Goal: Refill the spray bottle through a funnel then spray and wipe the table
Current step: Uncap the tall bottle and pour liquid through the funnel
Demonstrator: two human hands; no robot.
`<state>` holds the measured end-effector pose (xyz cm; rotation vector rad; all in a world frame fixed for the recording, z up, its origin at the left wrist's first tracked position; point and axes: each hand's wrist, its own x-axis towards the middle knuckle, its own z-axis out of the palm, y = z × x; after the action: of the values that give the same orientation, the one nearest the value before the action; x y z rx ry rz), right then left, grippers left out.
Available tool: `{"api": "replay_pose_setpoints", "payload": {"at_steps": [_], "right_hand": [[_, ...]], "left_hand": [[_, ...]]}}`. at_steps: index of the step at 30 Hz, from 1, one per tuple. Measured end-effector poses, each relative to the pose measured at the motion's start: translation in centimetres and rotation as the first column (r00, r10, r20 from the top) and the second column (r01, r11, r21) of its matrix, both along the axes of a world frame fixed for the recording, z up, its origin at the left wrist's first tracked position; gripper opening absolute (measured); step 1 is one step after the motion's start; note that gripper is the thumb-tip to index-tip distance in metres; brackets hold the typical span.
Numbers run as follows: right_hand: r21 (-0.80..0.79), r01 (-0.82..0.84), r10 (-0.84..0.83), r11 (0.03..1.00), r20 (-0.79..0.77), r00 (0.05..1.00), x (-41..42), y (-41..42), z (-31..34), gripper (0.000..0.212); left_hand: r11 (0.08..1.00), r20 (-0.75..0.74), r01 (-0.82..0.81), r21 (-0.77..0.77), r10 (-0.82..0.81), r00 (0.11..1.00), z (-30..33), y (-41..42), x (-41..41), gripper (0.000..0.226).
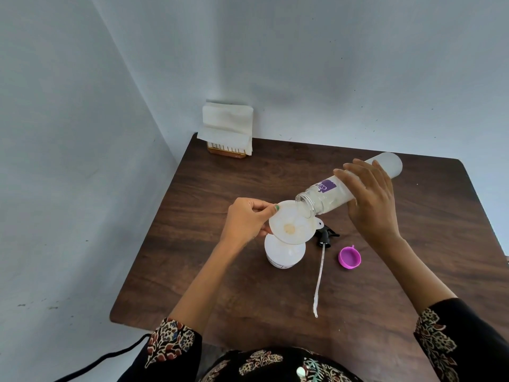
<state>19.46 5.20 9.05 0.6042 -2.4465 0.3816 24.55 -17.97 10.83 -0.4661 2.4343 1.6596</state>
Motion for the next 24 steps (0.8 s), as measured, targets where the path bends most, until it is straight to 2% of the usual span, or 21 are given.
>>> {"api": "replay_pose_setpoints", "payload": {"at_steps": [9,19,24], "right_hand": [[-0.029,-0.008,0.008,1.0,-0.023,1.0,-0.1,0.08,-0.04,0.046],[-0.025,-0.015,0.015,1.0,-0.015,1.0,0.04,-0.02,0.52,0.035],[-0.026,-0.019,0.018,0.999,-0.01,1.0,0.03,-0.25,0.54,0.036]], "left_hand": [[0.999,0.001,-0.004,0.036,0.004,1.0,0.44,0.01,0.19,0.018],[1.0,0.002,0.007,0.016,-0.007,1.0,0.54,0.03,0.14,0.017],[1.0,0.001,0.01,0.006,-0.01,1.0,0.38,-0.21,0.15,0.019]]}}
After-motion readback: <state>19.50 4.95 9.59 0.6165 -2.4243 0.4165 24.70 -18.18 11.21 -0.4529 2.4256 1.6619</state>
